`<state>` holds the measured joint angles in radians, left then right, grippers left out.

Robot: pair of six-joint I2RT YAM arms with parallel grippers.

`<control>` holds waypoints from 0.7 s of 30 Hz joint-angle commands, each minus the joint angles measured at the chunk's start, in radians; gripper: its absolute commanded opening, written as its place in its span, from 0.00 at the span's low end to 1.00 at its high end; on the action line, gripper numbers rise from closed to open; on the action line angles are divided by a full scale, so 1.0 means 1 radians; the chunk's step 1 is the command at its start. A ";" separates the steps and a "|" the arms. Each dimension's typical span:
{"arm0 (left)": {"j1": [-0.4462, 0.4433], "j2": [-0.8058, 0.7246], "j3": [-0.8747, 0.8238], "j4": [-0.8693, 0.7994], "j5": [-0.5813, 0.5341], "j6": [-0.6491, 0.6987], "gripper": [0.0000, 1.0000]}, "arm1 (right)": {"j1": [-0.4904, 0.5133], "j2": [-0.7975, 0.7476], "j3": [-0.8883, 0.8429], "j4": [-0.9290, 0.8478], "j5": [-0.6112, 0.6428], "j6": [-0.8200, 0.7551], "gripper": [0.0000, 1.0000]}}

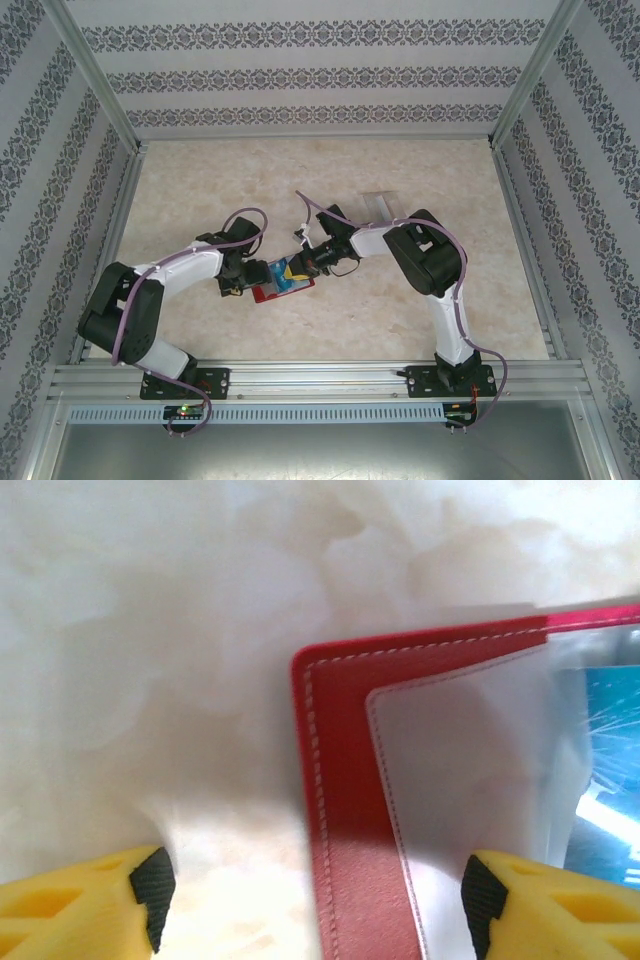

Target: Put the credit cards into the card holder

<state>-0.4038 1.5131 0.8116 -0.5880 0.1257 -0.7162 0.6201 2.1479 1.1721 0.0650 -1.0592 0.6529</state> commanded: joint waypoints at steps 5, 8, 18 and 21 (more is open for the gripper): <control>0.021 -0.098 -0.048 -0.098 -0.085 -0.026 0.79 | 0.021 0.003 -0.028 0.018 0.015 0.009 0.00; 0.023 -0.089 -0.059 -0.100 -0.117 -0.029 0.71 | 0.022 0.001 -0.032 0.027 0.016 0.026 0.00; 0.023 -0.022 -0.098 -0.019 -0.110 -0.028 0.59 | 0.035 -0.023 -0.028 0.048 0.009 0.083 0.00; 0.023 -0.031 -0.094 -0.025 -0.126 -0.017 0.49 | 0.036 -0.019 -0.029 0.057 0.006 0.094 0.00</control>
<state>-0.3904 1.4723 0.7383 -0.6403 0.0219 -0.7410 0.6460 2.1441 1.1553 0.1123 -1.0554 0.7246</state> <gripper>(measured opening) 0.507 0.038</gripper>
